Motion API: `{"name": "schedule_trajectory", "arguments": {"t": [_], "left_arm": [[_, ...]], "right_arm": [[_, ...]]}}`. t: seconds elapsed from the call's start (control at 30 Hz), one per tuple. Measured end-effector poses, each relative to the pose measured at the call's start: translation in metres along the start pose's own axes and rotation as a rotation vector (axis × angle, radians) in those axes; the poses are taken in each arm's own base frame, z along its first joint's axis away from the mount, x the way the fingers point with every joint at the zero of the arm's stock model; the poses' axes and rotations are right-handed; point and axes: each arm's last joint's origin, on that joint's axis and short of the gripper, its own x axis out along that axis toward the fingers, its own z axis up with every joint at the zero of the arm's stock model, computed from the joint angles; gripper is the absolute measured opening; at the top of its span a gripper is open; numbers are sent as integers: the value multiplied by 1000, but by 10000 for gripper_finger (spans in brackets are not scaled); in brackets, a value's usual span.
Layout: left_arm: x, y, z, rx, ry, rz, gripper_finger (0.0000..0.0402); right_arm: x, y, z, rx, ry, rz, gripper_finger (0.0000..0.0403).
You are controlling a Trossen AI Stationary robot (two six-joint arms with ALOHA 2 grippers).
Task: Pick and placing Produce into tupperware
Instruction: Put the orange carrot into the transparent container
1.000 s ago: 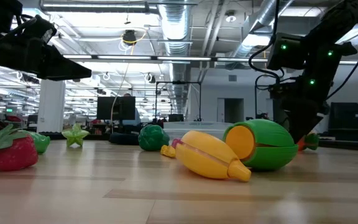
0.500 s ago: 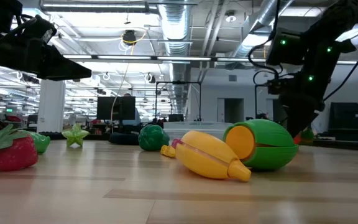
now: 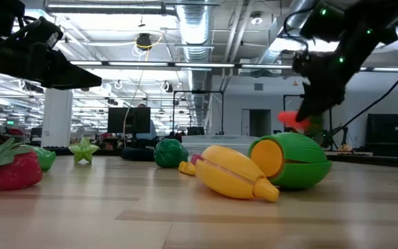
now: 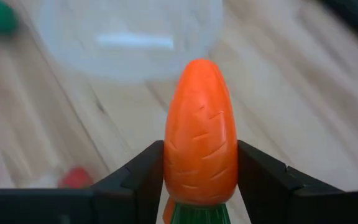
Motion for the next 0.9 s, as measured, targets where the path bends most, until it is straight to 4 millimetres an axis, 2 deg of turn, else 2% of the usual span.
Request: {"name": "schedule_trajectory", "arguments": {"t": [0.23, 0.5, 0.67, 0.9], "left_arm": [[0, 0, 0, -3, 0, 0, 265], [0, 0, 0, -3, 0, 0, 265], [0, 0, 0, -3, 0, 0, 265], [0, 0, 0, -2, 0, 0, 265]], "right_arm": [[-10, 2, 16, -48, -190, 44, 186], [-7, 7, 33, -106, -341, 65, 180], [7, 10, 42, -122, -397, 76, 178], [41, 9, 49, -118, -403, 103, 188]]}}
